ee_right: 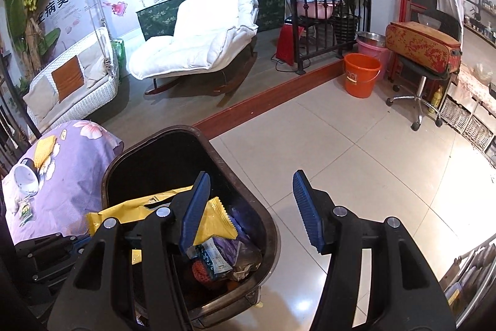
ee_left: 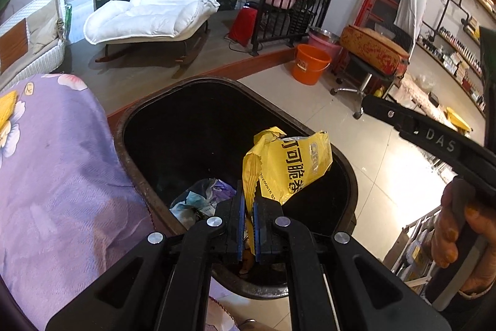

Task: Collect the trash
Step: 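Open the right tool to drop the cloth while the left tool drops the yellow bag into the bin, then move both open tools back over the bed toward the tissue and snack packet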

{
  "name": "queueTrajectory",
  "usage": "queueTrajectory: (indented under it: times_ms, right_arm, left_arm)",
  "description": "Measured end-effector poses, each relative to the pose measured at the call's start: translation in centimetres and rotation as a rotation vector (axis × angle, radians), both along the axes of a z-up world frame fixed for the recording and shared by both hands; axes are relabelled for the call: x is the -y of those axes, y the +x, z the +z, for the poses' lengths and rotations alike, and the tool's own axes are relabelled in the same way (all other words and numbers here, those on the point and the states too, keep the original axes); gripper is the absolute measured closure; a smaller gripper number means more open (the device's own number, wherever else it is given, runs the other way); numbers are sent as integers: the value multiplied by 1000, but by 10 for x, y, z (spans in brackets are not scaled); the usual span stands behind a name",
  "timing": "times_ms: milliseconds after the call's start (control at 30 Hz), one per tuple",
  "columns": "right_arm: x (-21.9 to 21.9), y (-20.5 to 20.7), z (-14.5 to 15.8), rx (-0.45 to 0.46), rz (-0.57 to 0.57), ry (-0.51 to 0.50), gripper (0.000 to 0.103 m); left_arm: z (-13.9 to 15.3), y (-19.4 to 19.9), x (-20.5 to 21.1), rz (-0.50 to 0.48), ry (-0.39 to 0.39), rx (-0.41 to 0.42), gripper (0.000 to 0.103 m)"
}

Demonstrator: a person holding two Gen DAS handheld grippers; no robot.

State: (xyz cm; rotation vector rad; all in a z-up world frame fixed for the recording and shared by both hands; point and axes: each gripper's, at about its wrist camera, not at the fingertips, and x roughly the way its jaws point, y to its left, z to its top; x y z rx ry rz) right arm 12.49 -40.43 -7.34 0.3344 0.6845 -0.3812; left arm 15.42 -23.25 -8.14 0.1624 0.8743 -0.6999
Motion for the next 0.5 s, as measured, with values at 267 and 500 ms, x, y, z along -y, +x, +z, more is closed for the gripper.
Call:
queueTrajectory:
  times_ms: [267, 500]
  right_arm:
    - [5, -2, 0, 6, -20, 6, 35]
    - [-5, 3, 0, 6, 7, 15, 35]
  left_arm:
    - [2, -3, -3, 25, -24, 1, 41]
    - [8, -9, -18, 53, -38, 23, 32]
